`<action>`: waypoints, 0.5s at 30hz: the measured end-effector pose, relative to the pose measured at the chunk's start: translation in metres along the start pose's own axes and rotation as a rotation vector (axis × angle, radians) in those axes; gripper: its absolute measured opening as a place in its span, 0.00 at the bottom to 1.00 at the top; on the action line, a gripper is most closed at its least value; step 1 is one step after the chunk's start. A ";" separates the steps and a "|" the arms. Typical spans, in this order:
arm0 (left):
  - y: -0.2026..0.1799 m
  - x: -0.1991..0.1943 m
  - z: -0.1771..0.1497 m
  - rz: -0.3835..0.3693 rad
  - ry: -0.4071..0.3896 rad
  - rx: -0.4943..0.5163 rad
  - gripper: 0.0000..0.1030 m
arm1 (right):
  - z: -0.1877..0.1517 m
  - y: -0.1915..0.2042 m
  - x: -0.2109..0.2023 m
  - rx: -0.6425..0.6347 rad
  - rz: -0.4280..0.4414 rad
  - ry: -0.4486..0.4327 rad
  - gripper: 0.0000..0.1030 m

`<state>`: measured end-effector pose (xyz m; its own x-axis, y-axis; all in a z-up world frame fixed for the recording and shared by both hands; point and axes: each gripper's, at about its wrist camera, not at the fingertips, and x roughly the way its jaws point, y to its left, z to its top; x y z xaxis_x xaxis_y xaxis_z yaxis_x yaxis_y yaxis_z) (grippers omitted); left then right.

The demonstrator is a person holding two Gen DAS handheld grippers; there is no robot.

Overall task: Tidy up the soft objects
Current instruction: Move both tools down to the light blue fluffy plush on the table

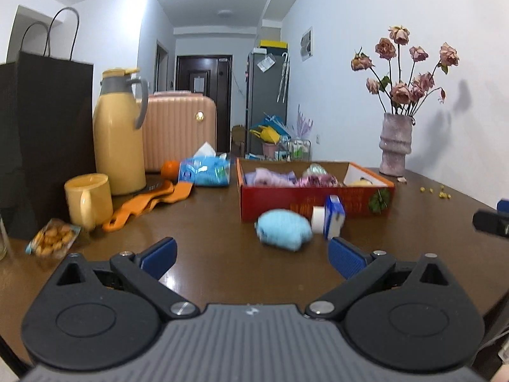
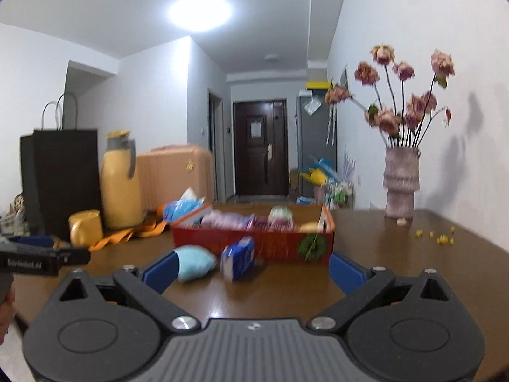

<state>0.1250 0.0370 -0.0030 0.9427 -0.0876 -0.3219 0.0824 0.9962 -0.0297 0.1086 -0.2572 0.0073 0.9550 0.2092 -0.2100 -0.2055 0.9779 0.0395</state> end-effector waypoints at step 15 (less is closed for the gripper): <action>0.004 0.052 0.007 -0.068 0.032 -0.010 1.00 | -0.008 0.016 0.036 0.016 0.071 0.131 0.80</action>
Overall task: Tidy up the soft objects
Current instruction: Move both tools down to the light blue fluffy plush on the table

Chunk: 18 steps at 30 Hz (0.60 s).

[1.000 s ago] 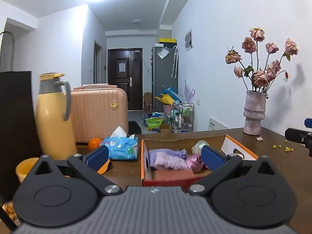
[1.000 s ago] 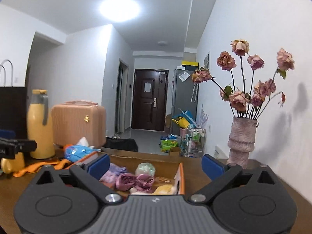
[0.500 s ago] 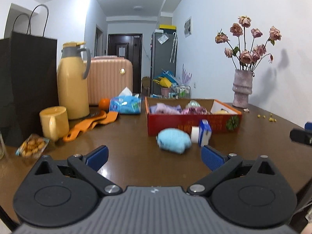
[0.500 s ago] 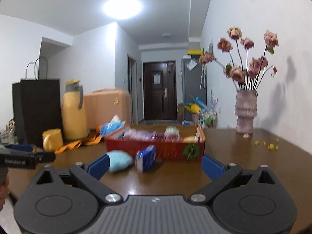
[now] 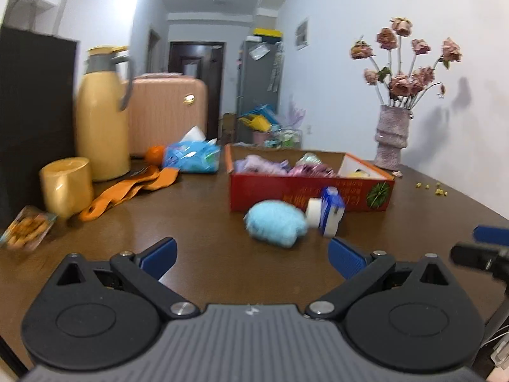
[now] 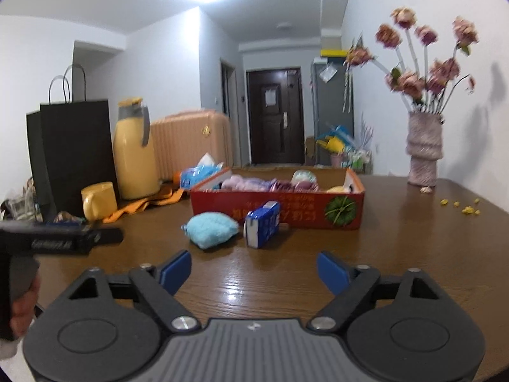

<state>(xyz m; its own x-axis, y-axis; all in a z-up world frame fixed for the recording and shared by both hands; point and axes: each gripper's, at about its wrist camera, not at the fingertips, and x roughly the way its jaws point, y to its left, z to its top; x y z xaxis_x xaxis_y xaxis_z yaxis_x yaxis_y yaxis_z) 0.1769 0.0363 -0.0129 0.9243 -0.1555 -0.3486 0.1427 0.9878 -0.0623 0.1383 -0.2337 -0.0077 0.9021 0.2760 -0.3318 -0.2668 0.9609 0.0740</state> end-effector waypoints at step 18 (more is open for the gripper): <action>0.043 0.206 0.033 -0.283 0.303 -0.164 0.42 | 0.004 0.004 0.101 0.154 0.101 0.218 0.39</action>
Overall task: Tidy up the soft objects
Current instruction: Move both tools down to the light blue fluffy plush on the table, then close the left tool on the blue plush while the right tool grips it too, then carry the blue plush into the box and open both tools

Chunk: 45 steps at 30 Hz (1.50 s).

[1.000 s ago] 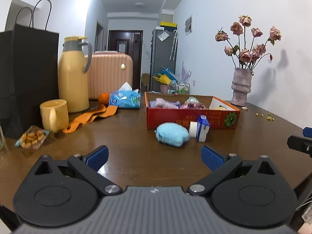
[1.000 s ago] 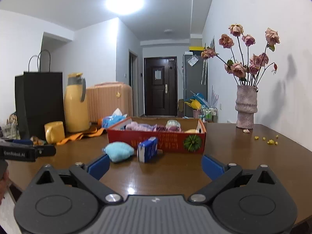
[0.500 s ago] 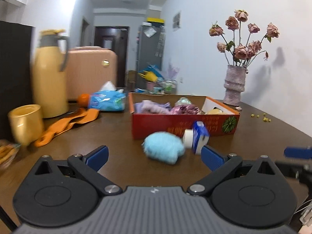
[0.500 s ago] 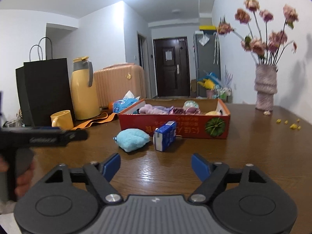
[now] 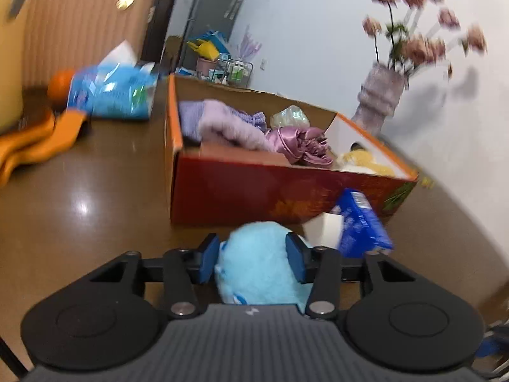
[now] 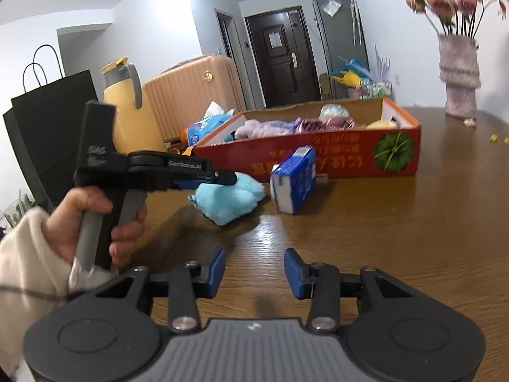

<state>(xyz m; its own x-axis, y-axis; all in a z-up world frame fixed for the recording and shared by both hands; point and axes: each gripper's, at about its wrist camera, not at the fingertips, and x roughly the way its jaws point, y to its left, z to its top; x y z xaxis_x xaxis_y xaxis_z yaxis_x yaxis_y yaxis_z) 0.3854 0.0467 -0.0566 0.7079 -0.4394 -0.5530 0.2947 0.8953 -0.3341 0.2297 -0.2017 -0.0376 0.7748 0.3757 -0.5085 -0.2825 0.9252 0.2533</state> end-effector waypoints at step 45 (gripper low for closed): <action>-0.047 -0.117 -0.096 -0.020 -0.016 -0.252 0.38 | -0.013 -0.015 -0.008 0.132 0.121 0.074 0.31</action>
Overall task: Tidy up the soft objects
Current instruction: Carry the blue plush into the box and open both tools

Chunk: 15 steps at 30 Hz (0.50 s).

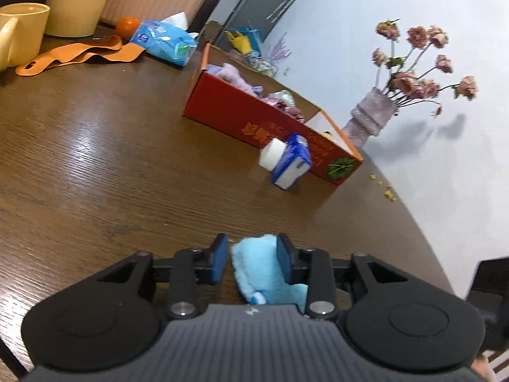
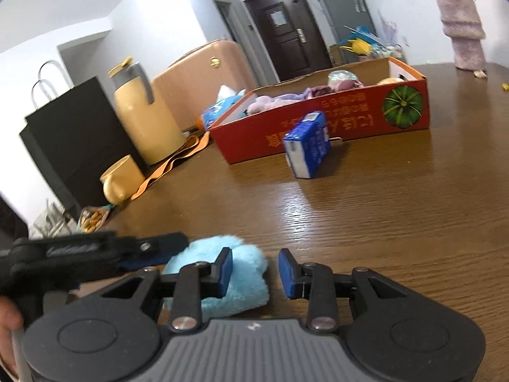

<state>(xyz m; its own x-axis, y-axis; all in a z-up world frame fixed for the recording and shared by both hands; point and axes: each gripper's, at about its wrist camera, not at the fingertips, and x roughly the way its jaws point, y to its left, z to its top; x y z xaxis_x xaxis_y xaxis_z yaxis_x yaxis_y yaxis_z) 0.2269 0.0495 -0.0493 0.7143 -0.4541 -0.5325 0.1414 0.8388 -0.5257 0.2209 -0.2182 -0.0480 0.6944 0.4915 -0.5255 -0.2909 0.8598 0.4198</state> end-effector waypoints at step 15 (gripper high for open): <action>0.010 0.007 -0.012 -0.099 0.085 -0.079 0.34 | -0.004 -0.016 0.011 0.157 0.159 0.075 0.31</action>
<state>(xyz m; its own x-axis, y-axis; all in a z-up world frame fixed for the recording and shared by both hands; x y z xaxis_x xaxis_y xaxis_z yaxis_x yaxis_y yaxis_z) 0.2247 0.0508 -0.0659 0.6387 -0.5601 -0.5276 0.1515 0.7638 -0.6274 0.2303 -0.2258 -0.0633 0.5957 0.6327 -0.4948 -0.2823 0.7417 0.6085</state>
